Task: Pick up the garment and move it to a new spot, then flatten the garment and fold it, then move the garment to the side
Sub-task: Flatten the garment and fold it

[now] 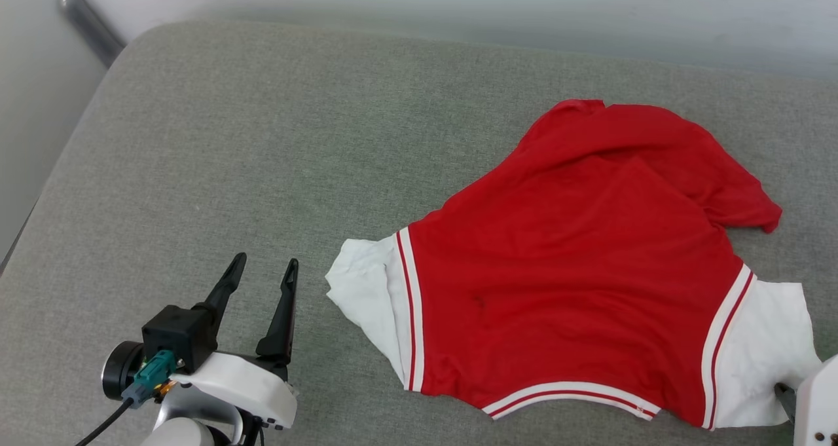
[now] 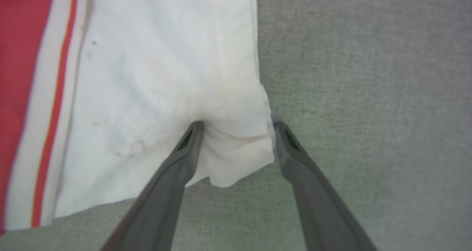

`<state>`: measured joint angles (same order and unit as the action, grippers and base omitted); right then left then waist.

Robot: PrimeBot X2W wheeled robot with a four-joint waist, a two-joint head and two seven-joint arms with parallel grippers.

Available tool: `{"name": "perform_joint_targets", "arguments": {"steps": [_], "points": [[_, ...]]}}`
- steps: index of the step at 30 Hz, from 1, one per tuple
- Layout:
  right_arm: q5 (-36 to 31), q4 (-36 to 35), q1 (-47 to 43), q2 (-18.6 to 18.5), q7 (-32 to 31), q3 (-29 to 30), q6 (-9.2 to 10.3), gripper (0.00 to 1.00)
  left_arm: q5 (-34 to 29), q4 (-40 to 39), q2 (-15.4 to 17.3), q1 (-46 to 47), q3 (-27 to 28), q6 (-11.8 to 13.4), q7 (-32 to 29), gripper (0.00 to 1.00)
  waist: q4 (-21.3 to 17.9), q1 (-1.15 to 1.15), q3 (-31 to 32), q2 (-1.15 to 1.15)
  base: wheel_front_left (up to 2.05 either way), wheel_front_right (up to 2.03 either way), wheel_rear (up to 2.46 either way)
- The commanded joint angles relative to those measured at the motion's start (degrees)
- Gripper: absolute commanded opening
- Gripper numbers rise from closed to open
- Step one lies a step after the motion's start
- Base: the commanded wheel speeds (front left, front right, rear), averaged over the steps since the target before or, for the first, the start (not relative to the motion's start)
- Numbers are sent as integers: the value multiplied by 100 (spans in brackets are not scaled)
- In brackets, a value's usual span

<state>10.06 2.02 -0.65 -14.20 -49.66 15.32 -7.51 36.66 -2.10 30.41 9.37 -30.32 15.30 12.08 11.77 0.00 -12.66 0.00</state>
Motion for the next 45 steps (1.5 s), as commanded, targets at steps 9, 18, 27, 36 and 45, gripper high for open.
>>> {"name": "perform_joint_targets", "arguments": {"steps": [9, 18, 27, 36, 45], "points": [[-360, 109, -114, -80, 400, 117, 7, 0, 161, 2, 142, -78, -31, 116, -476, 100, -289, 0, 235, 0, 0, 0, 0], [-234, -799, -282, -41, 156, 159, 6, 0, 567, -619, 459, 3, -474, 248, -2342, 100, -701, 0, 227, 0, 0, 0, 0], [-238, -1154, -43, 114, 75, -63, 5, 0, 453, -523, 630, 430, -763, 208, -3182, 100, -994, 0, -62, 0, 0, 0, 0], [-323, -1227, 90, 95, 169, -302, 5, 0, 371, 121, 579, 753, -987, 51, -3524, 100, -1156, 0, -334, 0, 0, 0, 0], [-279, -1209, 149, 137, 256, -380, 5, 0, 464, 622, 418, 706, -1253, -205, -3621, 0, -1269, 0, -487, 0, 0, 0, 0]]}}
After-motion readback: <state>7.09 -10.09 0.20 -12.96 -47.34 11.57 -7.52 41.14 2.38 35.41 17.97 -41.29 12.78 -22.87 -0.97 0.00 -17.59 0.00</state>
